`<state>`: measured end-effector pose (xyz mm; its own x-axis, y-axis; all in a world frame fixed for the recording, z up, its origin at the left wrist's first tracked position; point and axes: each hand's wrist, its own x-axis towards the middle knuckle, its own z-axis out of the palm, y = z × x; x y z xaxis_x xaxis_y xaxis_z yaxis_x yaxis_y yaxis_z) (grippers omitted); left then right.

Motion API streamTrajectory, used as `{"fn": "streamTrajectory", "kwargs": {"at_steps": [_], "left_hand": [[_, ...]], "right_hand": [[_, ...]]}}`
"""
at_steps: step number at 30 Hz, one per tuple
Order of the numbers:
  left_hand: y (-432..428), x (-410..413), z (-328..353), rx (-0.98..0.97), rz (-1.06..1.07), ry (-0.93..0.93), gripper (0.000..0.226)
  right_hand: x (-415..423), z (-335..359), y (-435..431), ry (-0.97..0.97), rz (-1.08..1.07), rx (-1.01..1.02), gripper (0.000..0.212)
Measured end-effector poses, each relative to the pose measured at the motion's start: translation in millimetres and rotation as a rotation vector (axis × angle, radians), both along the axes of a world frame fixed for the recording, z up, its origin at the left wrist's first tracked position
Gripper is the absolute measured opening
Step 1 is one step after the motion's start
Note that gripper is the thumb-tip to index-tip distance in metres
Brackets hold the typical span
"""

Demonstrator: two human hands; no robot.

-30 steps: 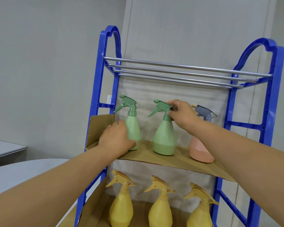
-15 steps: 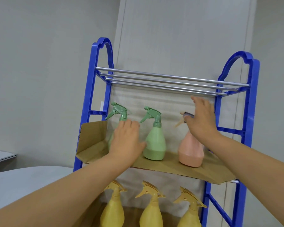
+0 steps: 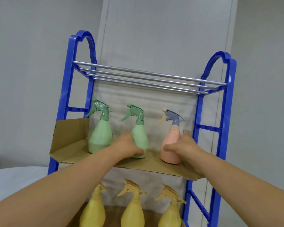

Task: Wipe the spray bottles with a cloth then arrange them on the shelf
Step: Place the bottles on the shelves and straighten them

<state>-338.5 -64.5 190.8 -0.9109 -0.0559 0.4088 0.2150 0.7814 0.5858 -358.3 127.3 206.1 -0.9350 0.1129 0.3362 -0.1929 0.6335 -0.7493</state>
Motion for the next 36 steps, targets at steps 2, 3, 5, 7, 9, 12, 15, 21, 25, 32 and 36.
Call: {"fn": "streamTrajectory", "kwargs": {"at_steps": [2, 3, 5, 7, 9, 12, 15, 21, 25, 32, 36], "left_hand": [[1.0, 2.8, 0.9, -0.004, 0.0, 0.016, 0.045], [0.9, 4.1, 1.2, -0.005, 0.008, 0.021, 0.044], [0.2, 4.8, 1.1, -0.02, 0.027, 0.024, 0.045], [-0.7, 4.5, 0.1, -0.031, 0.046, 0.018, 0.052], [-1.5, 3.9, -0.5, -0.037, 0.046, 0.017, 0.054], [-1.3, 2.3, -1.0, -0.043, 0.051, 0.01, 0.058], [-2.5, 1.7, -2.0, -0.068, 0.068, -0.006, 0.064], [-21.0, 18.5, -9.1, -0.25, 0.232, 0.214, 0.039], [-41.8, 28.1, -17.5, -0.362, 0.489, 0.392, 0.041], [-66.8, 23.5, -10.8, -0.156, 0.444, 0.056, 0.074], [-72.1, 20.5, -10.3, -0.205, 0.417, 0.035, 0.068]], "right_hand": [[0.6, -1.4, 0.7, 0.003, -0.003, 0.017, 0.068], [0.8, -2.0, 0.5, 0.004, -0.003, 0.025, 0.066], [0.7, -2.8, -0.4, 0.0, -0.007, 0.041, 0.064], [0.6, -3.6, -1.5, -0.005, -0.008, 0.045, 0.064], [0.4, -4.6, -2.2, -0.013, -0.005, 0.032, 0.064], [-0.5, -5.4, -1.8, -0.01, -0.014, 0.035, 0.064], [0.2, -4.2, -1.6, 0.007, -0.017, 0.043, 0.064], [4.3, -4.0, -3.2, 0.031, -0.051, 0.112, 0.065], [7.4, -2.6, -4.6, 0.032, -0.056, 0.129, 0.065], [8.5, -2.6, -5.8, 0.031, -0.037, 0.136, 0.065], [6.4, -4.1, -4.8, 0.041, -0.032, 0.133, 0.065]]}}
